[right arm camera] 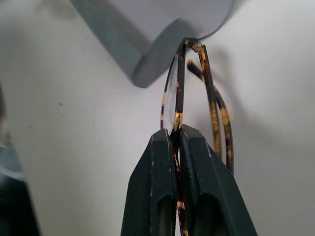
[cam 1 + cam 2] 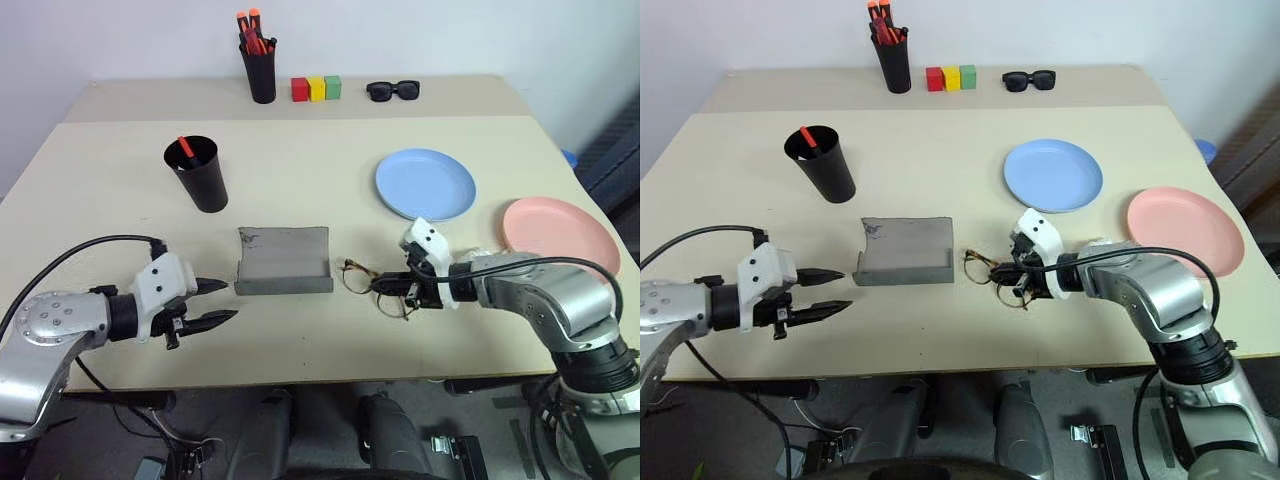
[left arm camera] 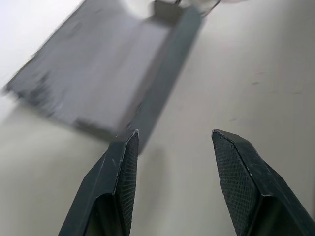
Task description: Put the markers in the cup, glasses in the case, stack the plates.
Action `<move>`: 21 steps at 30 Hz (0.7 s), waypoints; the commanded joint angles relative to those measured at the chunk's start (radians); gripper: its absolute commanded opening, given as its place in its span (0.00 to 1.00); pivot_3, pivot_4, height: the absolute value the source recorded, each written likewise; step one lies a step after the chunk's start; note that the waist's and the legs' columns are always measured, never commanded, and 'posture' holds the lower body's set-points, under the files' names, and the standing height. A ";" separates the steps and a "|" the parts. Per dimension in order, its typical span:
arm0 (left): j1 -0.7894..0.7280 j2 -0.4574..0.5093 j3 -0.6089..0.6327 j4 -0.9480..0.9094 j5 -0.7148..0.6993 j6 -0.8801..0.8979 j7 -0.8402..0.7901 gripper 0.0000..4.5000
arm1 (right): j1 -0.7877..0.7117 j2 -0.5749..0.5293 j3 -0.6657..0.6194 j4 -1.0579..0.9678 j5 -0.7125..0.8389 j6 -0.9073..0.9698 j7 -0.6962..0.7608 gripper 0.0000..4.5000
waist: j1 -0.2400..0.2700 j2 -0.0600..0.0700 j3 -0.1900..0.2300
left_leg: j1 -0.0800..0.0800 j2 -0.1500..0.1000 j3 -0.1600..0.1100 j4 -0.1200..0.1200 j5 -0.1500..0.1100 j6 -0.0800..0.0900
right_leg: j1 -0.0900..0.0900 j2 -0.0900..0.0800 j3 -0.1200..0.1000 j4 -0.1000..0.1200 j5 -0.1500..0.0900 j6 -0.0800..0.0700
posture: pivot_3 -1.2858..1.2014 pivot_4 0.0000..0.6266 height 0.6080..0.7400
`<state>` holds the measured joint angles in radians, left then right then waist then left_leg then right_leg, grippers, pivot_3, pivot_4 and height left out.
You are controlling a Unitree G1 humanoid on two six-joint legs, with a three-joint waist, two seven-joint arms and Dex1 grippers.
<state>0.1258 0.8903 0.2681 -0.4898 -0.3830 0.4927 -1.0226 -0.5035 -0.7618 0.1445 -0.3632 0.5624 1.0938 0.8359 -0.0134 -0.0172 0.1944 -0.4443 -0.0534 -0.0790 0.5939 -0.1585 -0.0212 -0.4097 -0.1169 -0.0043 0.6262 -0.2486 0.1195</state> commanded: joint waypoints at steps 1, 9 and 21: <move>0.044 -0.013 0.049 -0.025 -0.010 -0.013 0.026 0.53 | -0.056 -0.022 -0.011 -0.071 0.026 -0.039 0.052 0.01 | -0.001 0.000 0.000 | 0.000 0.000 0.000 -0.001 0.000 0.000 | 0.000 0.000 0.000 0.000 0.000 0.000 | 0.52 0.24 1.00; 0.044 -0.031 0.029 -0.071 -0.062 0.030 0.062 0.53 | -0.017 -0.067 0.048 -0.022 -0.059 -0.160 0.109 0.01 | 0.006 0.000 0.000 | 0.000 0.000 0.000 -0.001 -0.002 -0.001 | 0.000 0.000 0.000 -0.007 0.000 -0.001 | 0.52 0.24 1.00; -0.050 -0.068 -0.118 -0.153 -0.107 0.104 0.130 0.53 | -0.034 -0.148 0.134 0.245 -0.286 -0.486 0.277 0.01 | 0.003 0.000 0.000 | 0.000 0.000 0.002 -0.001 -0.001 0.002 | 0.003 0.001 0.000 -0.008 0.000 -0.001 | 0.52 0.24 1.00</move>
<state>0.0849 0.8240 0.1559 -0.6080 -0.4702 0.5904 -0.9047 -0.5206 -0.8881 0.2770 -0.1434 0.3163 0.6390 1.1028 -0.0109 -0.0168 0.1940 -0.4444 -0.0536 -0.0771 0.5933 -0.1596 -0.0188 -0.4065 -0.1161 -0.0043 0.6185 -0.2487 0.1191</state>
